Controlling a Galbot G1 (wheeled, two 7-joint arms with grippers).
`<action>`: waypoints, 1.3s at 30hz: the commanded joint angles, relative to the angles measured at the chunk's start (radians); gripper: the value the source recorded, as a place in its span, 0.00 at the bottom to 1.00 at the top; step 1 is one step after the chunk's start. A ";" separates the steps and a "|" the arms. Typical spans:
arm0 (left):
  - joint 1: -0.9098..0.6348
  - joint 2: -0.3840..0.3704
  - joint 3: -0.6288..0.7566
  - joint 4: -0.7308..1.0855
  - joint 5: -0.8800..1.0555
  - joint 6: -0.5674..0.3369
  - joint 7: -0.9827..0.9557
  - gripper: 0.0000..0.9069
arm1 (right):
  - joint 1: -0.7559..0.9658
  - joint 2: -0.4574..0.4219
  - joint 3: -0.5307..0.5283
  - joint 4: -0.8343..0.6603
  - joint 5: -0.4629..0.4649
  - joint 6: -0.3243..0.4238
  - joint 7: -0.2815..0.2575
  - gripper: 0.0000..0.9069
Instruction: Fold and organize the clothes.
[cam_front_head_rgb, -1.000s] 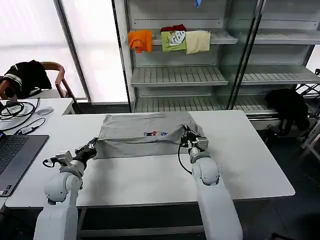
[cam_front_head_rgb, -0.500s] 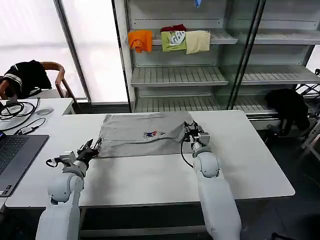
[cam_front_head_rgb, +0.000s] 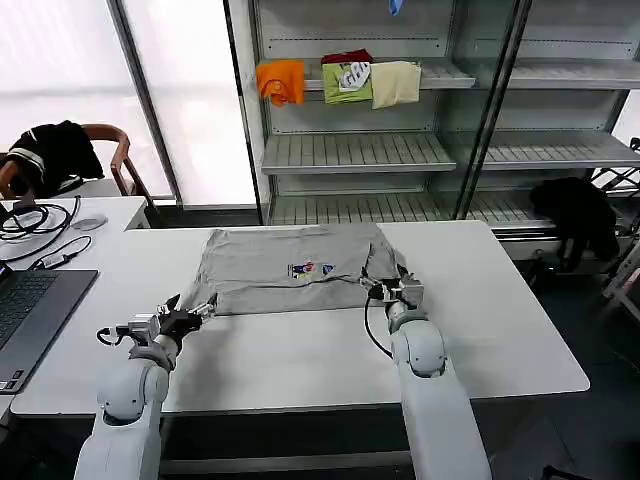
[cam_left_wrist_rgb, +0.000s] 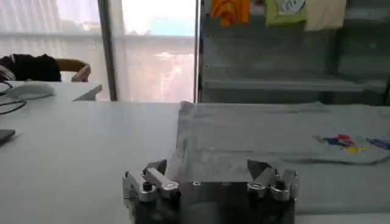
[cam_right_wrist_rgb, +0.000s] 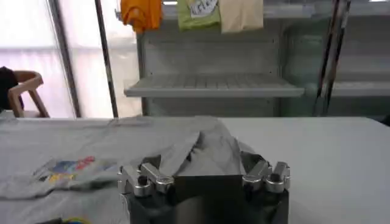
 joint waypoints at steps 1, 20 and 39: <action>0.042 -0.001 0.000 -0.016 0.058 0.024 -0.002 1.00 | -0.078 -0.046 0.014 0.075 -0.006 -0.054 -0.010 1.00; 0.039 0.005 -0.007 0.010 0.038 0.023 0.015 0.16 | -0.102 -0.055 0.045 0.074 -0.002 -0.053 -0.011 0.00; 0.021 0.007 -0.019 0.025 -0.009 0.020 0.027 0.00 | -0.094 -0.050 0.036 0.069 0.002 -0.052 -0.030 0.00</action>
